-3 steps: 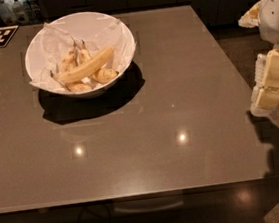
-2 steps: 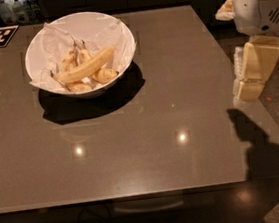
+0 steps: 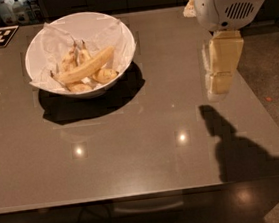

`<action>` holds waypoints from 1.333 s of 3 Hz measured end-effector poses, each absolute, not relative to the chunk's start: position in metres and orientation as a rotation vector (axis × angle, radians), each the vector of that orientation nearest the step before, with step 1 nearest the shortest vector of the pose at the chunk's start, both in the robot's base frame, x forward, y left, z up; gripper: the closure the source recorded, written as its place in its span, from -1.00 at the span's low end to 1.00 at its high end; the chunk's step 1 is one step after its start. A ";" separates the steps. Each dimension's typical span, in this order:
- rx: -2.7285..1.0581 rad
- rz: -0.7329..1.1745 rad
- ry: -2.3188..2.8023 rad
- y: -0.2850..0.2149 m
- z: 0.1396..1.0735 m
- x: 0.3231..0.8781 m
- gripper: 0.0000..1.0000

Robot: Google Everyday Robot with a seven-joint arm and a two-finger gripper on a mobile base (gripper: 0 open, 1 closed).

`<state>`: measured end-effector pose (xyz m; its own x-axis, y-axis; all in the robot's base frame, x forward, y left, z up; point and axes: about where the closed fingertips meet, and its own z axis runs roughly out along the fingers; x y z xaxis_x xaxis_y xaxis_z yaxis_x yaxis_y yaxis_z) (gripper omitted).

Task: Pick banana from white bowl

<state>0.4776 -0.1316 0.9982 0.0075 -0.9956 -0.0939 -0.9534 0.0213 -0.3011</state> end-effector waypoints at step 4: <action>-2.218 -0.157 1.757 0.005 0.988 0.607 -1.00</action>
Offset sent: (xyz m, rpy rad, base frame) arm 0.1279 0.1162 -0.0077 -0.0520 0.1324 0.2120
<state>0.6069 0.0049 0.9882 0.2430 -0.9645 -0.1031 -0.9309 -0.2020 -0.3042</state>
